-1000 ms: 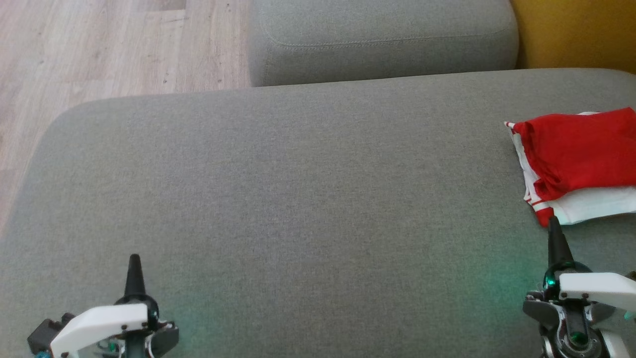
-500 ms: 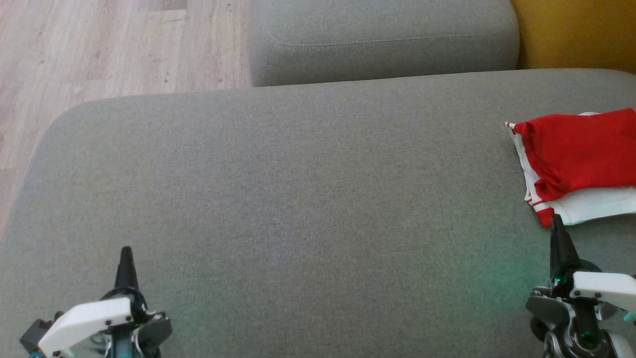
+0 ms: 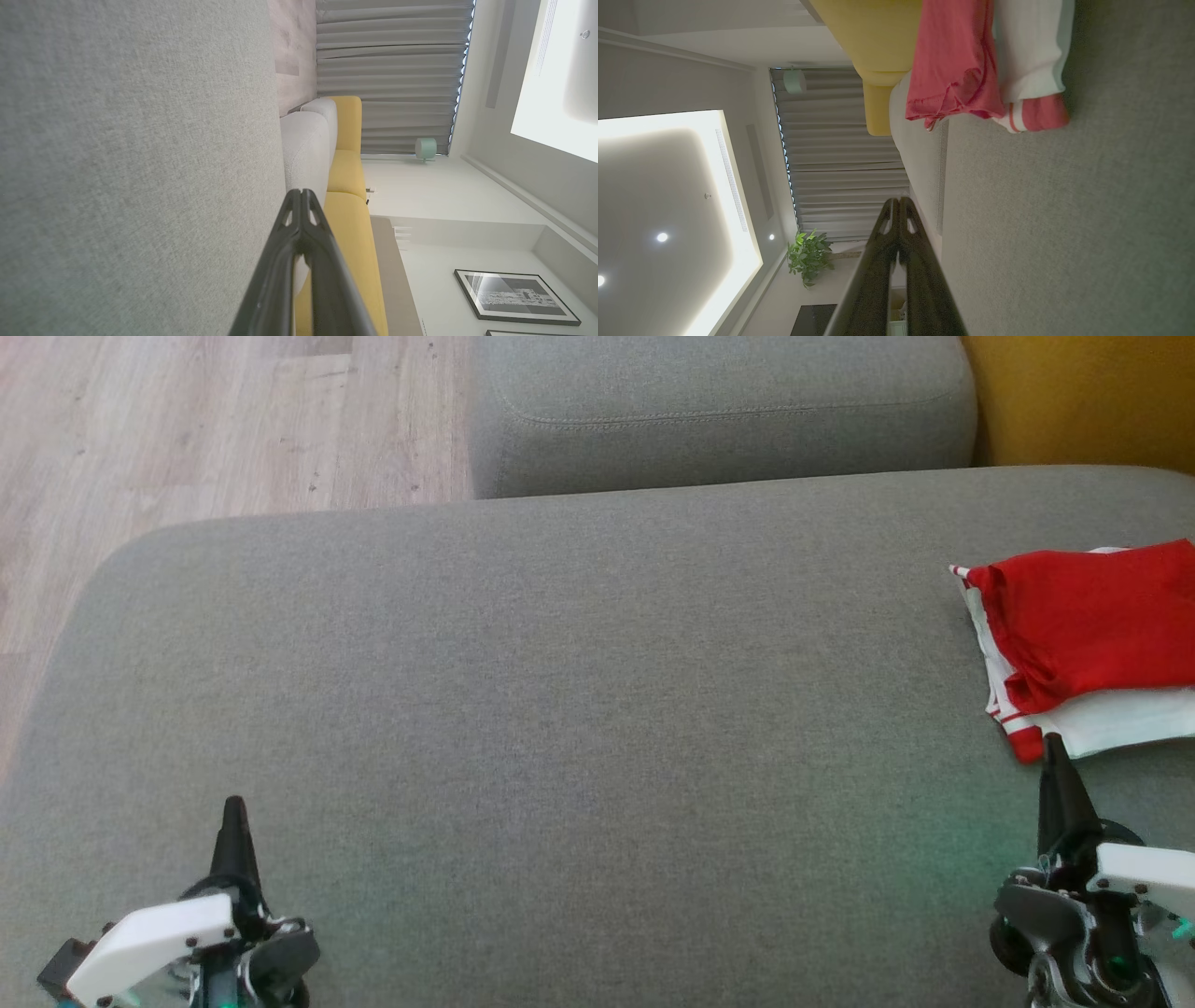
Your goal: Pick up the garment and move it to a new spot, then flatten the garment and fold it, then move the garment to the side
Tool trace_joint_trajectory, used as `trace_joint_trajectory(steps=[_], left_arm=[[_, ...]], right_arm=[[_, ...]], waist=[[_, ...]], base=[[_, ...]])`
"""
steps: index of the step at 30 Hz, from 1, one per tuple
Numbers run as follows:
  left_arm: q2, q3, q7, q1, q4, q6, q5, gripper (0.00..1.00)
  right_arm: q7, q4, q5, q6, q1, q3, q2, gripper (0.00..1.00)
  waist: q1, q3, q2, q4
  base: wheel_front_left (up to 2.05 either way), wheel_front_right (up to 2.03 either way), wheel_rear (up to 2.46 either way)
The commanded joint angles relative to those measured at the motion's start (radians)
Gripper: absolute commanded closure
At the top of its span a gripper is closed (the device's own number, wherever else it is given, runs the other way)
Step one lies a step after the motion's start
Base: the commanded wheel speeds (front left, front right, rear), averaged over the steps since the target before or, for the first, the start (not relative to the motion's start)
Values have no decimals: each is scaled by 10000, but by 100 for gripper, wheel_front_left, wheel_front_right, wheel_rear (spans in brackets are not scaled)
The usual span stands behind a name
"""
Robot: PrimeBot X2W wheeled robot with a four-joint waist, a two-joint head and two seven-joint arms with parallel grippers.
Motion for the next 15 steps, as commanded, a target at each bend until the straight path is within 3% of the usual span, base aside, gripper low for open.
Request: trace_joint_trajectory(steps=[1, 15], left_arm=[[72, 415, 73, -506, -369, -67, -55, 100], [72, 415, 73, -506, -369, -67, -55, 100]], right_arm=[[59, -385, 70, -7, -554, 203, -58, 100], [59, -385, 71, -7, -553, 204, -58, 100]], waist=[[0, 0, 0, 0], [0, 0, 0, 0]], base=[[0, 0, 0], [0, 0, 0]])
